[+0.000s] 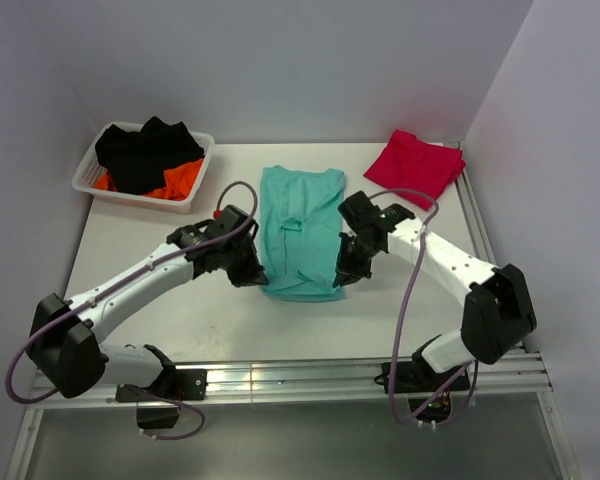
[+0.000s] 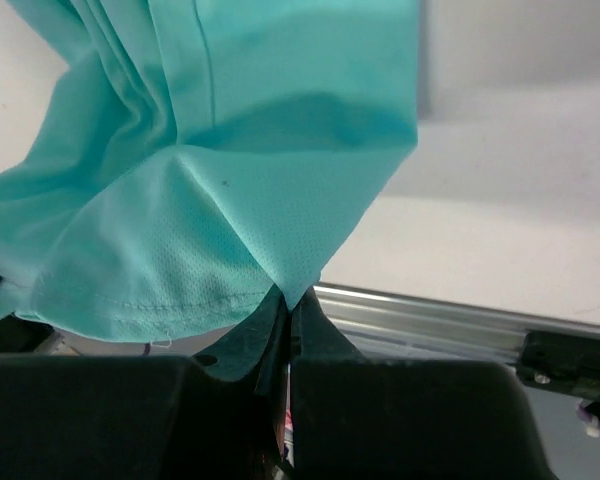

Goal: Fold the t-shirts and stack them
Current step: Fold the tshirt

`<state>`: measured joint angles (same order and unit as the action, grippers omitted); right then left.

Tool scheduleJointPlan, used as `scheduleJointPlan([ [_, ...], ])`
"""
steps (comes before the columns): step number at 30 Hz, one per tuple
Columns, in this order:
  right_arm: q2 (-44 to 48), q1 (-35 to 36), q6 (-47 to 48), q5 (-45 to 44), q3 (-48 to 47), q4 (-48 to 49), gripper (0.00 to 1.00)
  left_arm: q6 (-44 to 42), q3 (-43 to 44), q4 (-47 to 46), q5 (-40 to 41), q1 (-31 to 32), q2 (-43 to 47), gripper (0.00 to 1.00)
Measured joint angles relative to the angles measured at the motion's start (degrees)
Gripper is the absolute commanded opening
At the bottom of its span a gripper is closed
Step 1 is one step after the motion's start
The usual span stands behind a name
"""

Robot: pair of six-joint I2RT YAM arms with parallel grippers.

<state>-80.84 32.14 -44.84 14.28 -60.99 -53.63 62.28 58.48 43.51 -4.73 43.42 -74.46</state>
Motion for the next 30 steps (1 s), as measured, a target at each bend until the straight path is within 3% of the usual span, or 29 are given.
scheduleJointPlan([
  [13,-20.13,-6.78,7.30,-0.61,-22.12,-3.82,0.00,-11.85,17.40,-0.44,-6.03,-12.63,-22.21,0.01],
  [14,-22.08,-7.23,7.45,-1.07,-23.93,-4.44,0.06,-12.57,19.32,-0.81,-6.58,-13.33,-24.76,0.05],
  [15,-24.17,-7.69,7.50,-1.64,-26.08,-5.11,0.34,-13.35,21.38,-0.66,-7.06,-13.94,-27.34,0.15],
  [16,-26.36,-8.22,7.21,-2.23,-28.11,-5.84,0.46,-14.10,24.15,-0.50,-7.52,-14.64,-30.53,0.36],
  [17,-28.74,-8.66,7.04,-3.02,-30.42,-6.75,0.90,-15.58,27.67,-0.46,-7.98,-15.45,-34.62,0.47],
  [18,-30.97,-9.07,6.80,-4.07,-32.87,-7.96,1.00,-16.33,30.42,-0.17,-8.09,-16.06,-37.73,0.58],
  [19,-33.33,-9.53,6.97,-5.03,-35.39,-8.85,1.00,-16.96,33.88,0.61,-8.17,-16.70,-41.20,0.74],
  [22,-39.69,-10.80,6.64,-7.21,-42.23,-10.93,1.00,-17.94,42.12,1.90,-8.24,-18.84,-49.29,0.91],
  [26,-43.63,-12.17,6.62,-9.18,-48.76,-13.77,1.00,-17.86,48.28,5.40,-8.37,-21.46,-51.47,0.90],
  [30,-41.42,-13.20,7.26,-10.54,-50.27,-14.64,1.00,-17.62,52.39,6.19,-7.34,-23.28,-49.55,0.88],
])
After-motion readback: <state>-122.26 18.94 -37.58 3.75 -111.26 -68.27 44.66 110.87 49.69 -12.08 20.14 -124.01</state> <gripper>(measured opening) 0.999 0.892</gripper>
